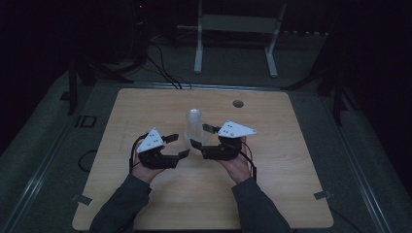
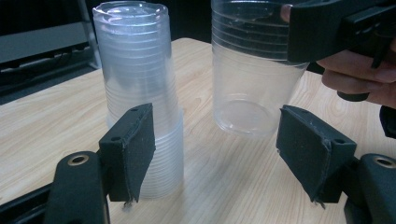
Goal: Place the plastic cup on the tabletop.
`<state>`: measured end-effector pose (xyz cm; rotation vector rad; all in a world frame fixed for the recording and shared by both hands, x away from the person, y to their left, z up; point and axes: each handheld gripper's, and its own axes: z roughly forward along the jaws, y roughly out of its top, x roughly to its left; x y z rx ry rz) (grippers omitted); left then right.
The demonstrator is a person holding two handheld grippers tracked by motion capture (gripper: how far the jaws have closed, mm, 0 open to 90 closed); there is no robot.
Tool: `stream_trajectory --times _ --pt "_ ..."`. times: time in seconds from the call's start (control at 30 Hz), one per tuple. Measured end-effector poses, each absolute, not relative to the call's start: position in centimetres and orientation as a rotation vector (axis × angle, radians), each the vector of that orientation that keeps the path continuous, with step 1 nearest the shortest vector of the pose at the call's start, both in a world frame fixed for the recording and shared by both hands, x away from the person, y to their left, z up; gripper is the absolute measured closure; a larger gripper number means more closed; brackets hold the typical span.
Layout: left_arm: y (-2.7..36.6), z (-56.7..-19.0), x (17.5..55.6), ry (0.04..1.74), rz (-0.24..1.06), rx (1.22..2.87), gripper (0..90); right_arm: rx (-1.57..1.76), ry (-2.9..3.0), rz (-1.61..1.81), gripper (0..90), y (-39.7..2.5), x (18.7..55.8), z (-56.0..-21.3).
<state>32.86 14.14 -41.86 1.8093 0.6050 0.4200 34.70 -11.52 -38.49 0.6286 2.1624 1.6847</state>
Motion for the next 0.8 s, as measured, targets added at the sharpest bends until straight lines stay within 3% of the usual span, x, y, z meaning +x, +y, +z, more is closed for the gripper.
stream_trajectory --times 0.8 --pt "14.4 -41.8 32.9 0.610 0.425 1.807 28.2 0.677 2.127 1.670 29.0 -12.8 35.0 -39.1"
